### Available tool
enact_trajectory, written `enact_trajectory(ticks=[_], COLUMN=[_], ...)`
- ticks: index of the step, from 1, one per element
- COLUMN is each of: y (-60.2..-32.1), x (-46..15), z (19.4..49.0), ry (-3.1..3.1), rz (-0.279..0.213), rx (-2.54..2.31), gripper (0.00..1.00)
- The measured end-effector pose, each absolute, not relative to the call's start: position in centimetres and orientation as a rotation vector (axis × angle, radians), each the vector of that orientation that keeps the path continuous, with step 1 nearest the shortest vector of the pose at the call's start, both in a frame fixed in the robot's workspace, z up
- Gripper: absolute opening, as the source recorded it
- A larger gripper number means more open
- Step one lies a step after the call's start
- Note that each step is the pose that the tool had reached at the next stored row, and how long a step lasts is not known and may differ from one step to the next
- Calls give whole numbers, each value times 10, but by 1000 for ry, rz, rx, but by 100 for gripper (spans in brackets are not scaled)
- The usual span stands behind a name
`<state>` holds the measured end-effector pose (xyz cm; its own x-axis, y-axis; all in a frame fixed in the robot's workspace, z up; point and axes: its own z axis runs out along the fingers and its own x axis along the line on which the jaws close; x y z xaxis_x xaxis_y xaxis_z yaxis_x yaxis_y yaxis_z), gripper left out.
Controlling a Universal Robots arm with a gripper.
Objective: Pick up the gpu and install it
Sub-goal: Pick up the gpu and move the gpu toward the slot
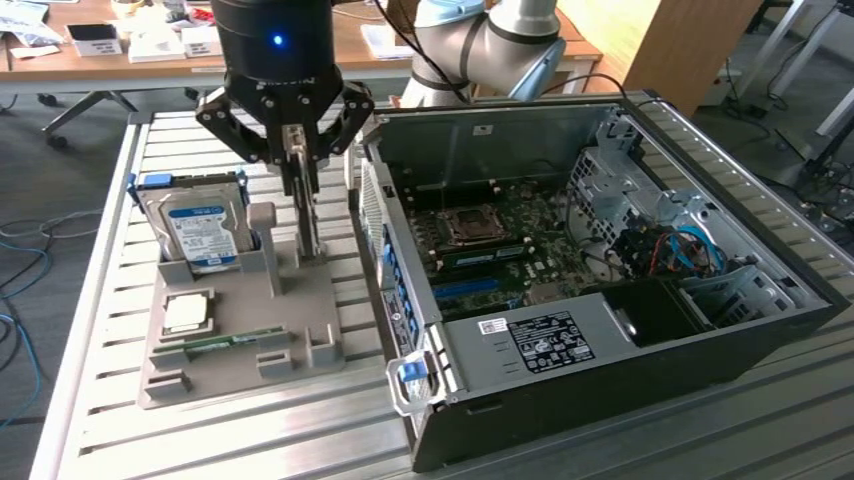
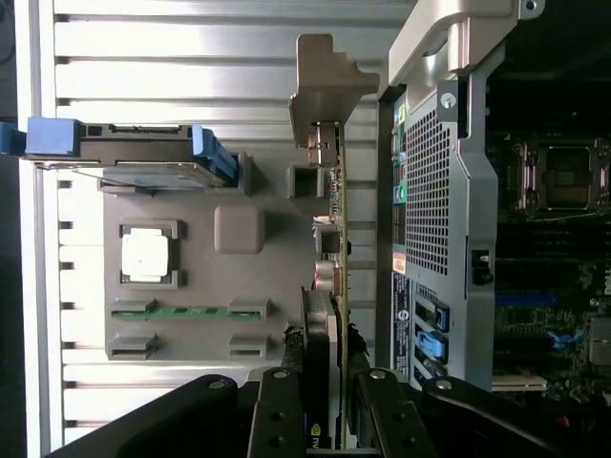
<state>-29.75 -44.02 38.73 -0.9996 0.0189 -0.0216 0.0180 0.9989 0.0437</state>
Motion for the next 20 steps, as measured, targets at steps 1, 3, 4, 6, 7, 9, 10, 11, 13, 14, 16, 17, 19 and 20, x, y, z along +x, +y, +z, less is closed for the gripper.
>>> enact_trajectory(ticks=[1,3,4,6,7,9,10,11,13,14,16,17,19,20], y=[-440,-440,-440,-440,-440,-440,-440,-440,-440,-440,-440,-440,-440,-440], x=[-298,-298,-298,-298,-298,-298,-298,-298,-298,-298,-298,-298,-298,-298], z=[390,394,395,398,399,401,402,403,406,407,409,409,411,413], ry=[3119,3119,3119,3119,3119,3119,3119,3119,3119,3119,3119,3119,3119,3119], rz=[68,68,68,68,68,68,68,68,68,68,68,68,68,68], rx=[29,29,29,29,29,29,29,29,29,29,29,29,29,29], gripper=[27,27,27,27,27,27,27,27,27,27,27,27,27,27])
